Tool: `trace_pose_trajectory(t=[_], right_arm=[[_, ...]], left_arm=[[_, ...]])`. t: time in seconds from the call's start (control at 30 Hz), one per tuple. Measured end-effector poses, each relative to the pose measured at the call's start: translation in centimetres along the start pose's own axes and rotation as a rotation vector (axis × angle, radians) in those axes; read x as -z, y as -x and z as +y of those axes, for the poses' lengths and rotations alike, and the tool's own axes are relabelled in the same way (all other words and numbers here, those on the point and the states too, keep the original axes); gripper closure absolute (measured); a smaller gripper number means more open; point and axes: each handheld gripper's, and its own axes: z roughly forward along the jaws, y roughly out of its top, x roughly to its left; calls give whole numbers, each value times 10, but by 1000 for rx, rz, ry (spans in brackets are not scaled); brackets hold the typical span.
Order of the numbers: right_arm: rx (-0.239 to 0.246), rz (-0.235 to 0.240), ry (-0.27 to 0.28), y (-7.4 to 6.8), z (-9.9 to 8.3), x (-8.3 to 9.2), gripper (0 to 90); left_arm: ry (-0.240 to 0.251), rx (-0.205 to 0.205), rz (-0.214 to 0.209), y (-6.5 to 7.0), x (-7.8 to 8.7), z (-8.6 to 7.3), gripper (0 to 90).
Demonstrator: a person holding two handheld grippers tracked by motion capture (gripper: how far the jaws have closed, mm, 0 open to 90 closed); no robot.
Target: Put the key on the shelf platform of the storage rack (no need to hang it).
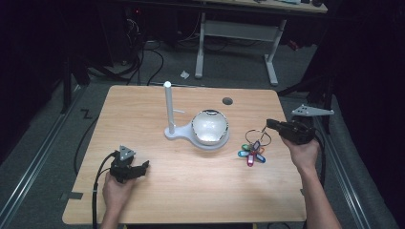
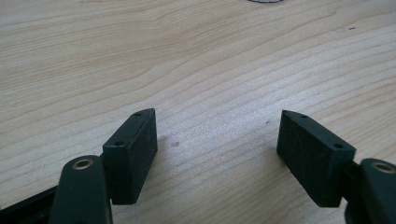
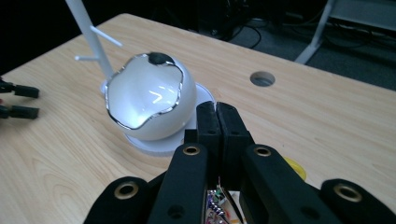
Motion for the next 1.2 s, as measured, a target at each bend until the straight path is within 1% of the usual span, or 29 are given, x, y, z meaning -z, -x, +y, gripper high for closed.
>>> trace_pose_trajectory(t=[0.07,0.1,0.17,0.3,0.37,0.47,0.67,0.7,0.77,0.8,0.87,0.97,1.0,1.03,1.1,1.2], right_arm=[[17,4,8,-3,5,3,897],[35,6,11,-7,11,6,898],[39,5,10,-9,12,7,897],[73,16,19,-16,22,11,897],[78,21,24,-18,24,12,897],[99,37,40,-23,33,16,898],[119,60,54,-31,44,20,897],[127,77,57,-35,48,21,897],[132,86,58,-37,50,20,897],[141,102,56,-40,53,20,898],[143,110,55,-42,55,20,897],[148,139,63,-46,61,20,897],[148,156,69,-48,64,20,898],[148,156,69,-48,64,20,898],[151,173,75,-51,67,20,897],[168,195,84,-58,75,19,897]], left_arm=[[0,-2,-1,0,0,0,291],[0,-2,-1,0,0,0,291],[0,-2,-1,0,0,0,291],[0,-2,-1,0,0,0,291],[0,-1,-1,0,0,0,291],[0,-1,0,0,0,0,291],[-2,-2,-2,0,0,0,291],[-1,-3,-1,0,0,0,291],[0,-2,0,0,0,0,291],[-2,-3,-3,0,0,0,291],[0,-2,-1,0,0,0,291],[0,-1,-1,0,0,0,291],[0,-1,-1,0,0,0,291],[0,-1,-1,0,0,0,291],[0,-3,-1,0,0,0,291],[-2,-4,-3,0,0,0,291]])
